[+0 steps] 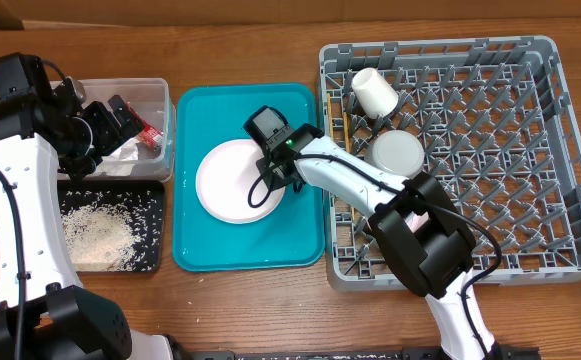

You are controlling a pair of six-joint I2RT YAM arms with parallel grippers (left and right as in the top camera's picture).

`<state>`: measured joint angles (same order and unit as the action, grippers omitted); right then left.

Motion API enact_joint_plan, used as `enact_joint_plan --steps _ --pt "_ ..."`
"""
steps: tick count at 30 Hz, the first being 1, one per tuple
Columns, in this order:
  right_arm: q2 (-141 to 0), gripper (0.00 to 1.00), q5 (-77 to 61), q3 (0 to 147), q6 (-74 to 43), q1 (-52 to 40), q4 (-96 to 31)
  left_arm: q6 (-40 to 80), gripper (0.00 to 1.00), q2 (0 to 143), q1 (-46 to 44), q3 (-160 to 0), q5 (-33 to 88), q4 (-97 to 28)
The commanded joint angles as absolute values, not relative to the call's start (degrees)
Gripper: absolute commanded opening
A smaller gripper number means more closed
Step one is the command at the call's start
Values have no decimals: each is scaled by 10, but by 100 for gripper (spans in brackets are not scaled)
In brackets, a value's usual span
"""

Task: Sort waste into correct bins and load items into the dishwasher
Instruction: 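Reach the right gripper to the white plate and grip its rim, then lift the white plate and carry it to the rack's back right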

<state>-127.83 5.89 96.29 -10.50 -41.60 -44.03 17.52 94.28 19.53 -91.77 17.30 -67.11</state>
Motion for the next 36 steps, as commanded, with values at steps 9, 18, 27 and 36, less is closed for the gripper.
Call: enact_joint_plan --steps 9,18,27,36 --pt "-1205 4 104 1086 -100 -400 -540 163 100 930 194 -927 171 -670" --pt "-1039 4 447 1160 -100 -361 -672 163 100 930 194 -927 171 -670" --pt "-1016 4 495 1154 -107 -214 -724 163 100 930 194 -927 171 -670" --pt "-1050 4 495 1144 -140 -117 -800 163 100 930 194 -927 171 -670"
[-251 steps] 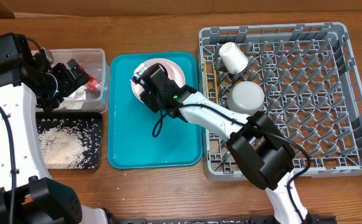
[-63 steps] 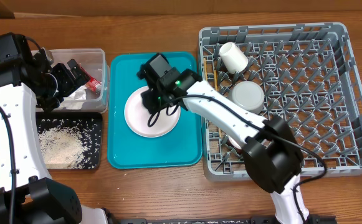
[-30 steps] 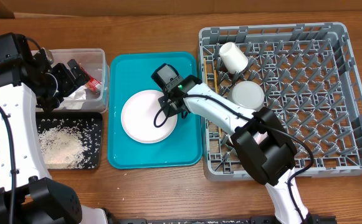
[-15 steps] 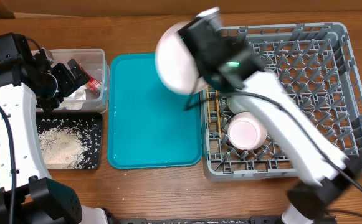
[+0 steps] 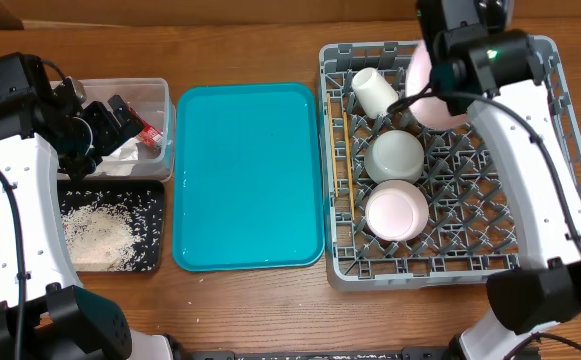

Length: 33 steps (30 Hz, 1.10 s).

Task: Sort waste into correct bins and load items into the dishwasher
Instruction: 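Lift the white plate and carry it to the rack's back right, then stand the plate upright between the rack pegs and release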

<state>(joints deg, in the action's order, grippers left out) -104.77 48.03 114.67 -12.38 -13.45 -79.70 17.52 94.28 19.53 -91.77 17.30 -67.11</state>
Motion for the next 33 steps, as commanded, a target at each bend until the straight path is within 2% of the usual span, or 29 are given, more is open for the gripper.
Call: enact_joint_plan --steps 1,10,16,33 --pt "-1052 4 495 1138 -140 -109 -801 163 100 930 194 -927 171 -670" --pt "-1059 4 496 1058 -139 -67 -788 163 100 930 194 -927 171 -670" --pt "-1059 4 566 1029 -137 -63 -773 163 100 930 194 -927 171 -670" --pt "-1059 4 404 1029 -137 -67 -739 163 100 930 194 -927 171 -670"
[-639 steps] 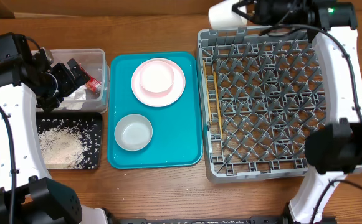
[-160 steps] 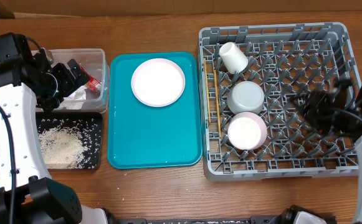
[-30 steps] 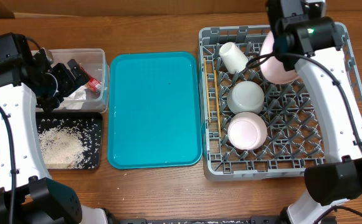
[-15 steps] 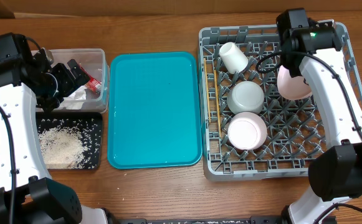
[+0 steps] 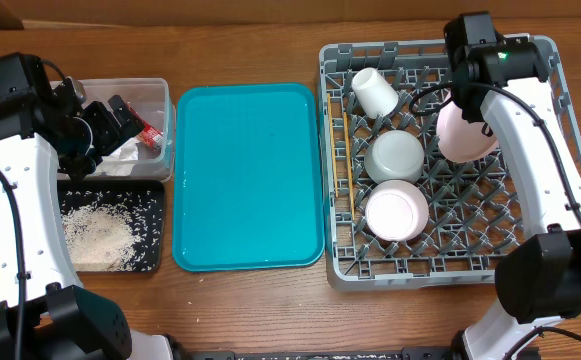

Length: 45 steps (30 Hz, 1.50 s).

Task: Sort waste into correct bins and load items into the dishwasher
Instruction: 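Stand the plate upright between the rack pegs and release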

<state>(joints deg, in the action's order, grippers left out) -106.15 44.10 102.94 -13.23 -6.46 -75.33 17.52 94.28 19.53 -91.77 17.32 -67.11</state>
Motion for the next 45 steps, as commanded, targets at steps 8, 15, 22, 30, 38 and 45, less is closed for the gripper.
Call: enact_joint_plan --steps 8,15,22,30,38,45 --pt "-1059 4 345 1029 -135 -79 -698 163 100 930 194 -927 171 -670" --pt "-1059 46 338 1029 -134 -79 -698 163 100 930 194 -927 171 -670" --pt "-1059 51 334 1074 -117 -82 -699 163 100 930 194 -927 171 -670" --pt "-1050 66 108 1178 -117 -101 -705 163 100 930 194 -927 171 -670" --pt "-1053 100 -23 1181 -118 -101 -703 163 100 930 194 -927 171 -670" --pt "-1053 100 -23 1181 -118 -101 -703 163 100 930 194 -927 171 -670"
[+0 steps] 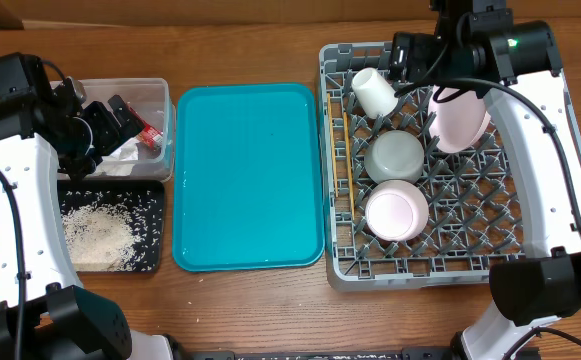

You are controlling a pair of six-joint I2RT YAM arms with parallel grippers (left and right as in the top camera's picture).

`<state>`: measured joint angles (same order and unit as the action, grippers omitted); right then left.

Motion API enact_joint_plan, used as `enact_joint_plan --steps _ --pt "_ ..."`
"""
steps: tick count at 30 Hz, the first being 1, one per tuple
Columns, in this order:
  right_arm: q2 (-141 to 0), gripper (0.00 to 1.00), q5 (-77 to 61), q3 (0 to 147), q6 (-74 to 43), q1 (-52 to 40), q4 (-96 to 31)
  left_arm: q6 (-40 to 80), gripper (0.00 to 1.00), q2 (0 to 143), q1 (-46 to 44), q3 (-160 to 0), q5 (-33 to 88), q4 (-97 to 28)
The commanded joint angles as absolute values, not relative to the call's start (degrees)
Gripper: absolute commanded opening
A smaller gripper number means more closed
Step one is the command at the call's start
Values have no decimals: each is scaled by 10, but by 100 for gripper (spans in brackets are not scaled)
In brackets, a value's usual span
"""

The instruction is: Sort waste into correct bins and load items into the dishwasher

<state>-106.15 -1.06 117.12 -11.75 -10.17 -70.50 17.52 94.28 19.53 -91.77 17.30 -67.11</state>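
A grey dish rack (530,240) fills the right side of the table. A pinkish-white plate (460,120) leans on edge in its back right part. Left of the plate are a white cup (375,92) lying on its side, a pale bowl (394,157) and a pink-white bowl (397,210). Wooden chopsticks (348,170) lie along the rack's left edge. My right gripper (406,58) hovers over the rack's back between cup and plate, open and holding nothing. My left gripper (108,122) hangs open over the clear bin (160,100) of wrappers.
A teal tray (248,175) lies in the middle with nothing on it. A black tray (150,260) with spilled rice sits in front of the clear bin. My right arm spans the rack's right side.
My right gripper has let go of the plate and now sits to its left, near the cup. The plate stays leaning in the rack. The left arm has not moved.
My right gripper was first at a white plate on the teal tray. Then the tray was bare and the plate was held over the rack's back. Then the plate was lower among the rack's pegs, and now it stands there alone.
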Motion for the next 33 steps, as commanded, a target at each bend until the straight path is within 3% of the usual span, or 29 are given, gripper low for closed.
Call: enact_joint_plan --steps 1,13,33 --pt "-1053 100 -23 1181 -118 -101 -703 163 100 930 194 -927 171 -670" --pt "-1037 100 -23 1181 -118 -101 -703 163 100 930 194 -927 171 -670" --pt "-709 100 -9 1158 -117 -100 -703 163 100 930 194 -927 171 -670"
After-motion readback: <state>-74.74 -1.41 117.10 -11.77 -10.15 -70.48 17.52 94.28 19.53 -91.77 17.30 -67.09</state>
